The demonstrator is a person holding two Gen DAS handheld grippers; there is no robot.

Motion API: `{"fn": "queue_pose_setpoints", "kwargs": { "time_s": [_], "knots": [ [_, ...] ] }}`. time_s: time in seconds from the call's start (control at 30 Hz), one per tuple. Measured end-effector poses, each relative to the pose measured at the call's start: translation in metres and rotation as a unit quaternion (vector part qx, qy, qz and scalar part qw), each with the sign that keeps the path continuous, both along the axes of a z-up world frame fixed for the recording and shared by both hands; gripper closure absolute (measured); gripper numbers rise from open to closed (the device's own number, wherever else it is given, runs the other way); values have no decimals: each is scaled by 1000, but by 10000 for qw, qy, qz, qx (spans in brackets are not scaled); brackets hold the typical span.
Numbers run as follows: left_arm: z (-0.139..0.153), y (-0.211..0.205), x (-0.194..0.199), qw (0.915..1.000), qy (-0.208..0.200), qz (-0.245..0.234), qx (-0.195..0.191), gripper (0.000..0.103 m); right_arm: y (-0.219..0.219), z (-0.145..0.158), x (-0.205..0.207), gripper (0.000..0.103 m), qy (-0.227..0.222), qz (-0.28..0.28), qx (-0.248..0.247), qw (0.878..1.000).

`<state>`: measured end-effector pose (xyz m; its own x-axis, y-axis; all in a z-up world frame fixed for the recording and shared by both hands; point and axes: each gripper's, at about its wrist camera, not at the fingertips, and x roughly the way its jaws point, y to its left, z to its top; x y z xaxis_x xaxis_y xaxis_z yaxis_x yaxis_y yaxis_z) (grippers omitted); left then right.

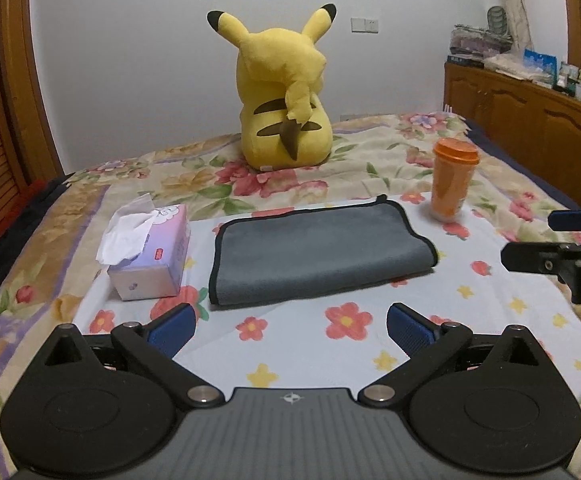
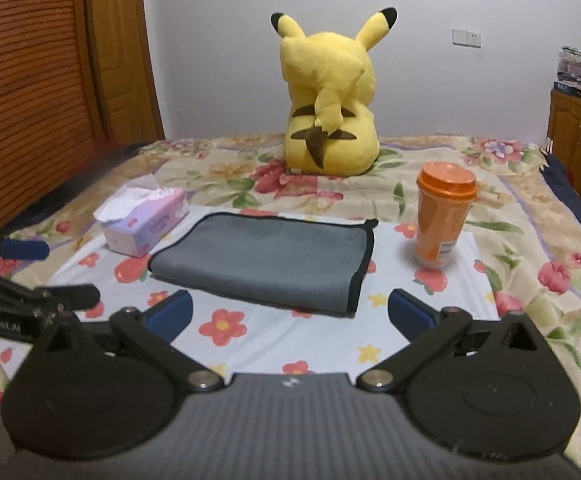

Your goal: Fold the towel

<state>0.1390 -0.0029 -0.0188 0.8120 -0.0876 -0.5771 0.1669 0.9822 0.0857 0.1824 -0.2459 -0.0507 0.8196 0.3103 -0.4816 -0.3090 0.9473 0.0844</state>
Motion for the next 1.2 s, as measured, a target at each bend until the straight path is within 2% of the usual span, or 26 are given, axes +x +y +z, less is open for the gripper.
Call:
{"fn": "queue_pose_setpoints", "kwargs": {
  "time_s": [0.27,0.73,1.2],
  "knots": [
    [14,-6,-33,9999,-90,-59,-113,0,-3,15,-27,0,-95,-85,-8,9999],
    [15,-9,-81,9997,-141,-55,-206,0,-4,19,-74,0,-170,-121,46,9998],
    [-8,-8,-105,9995,105,61,-275,0,3,-2,-98,0,-65,-112,33,9999]
  ]
}}
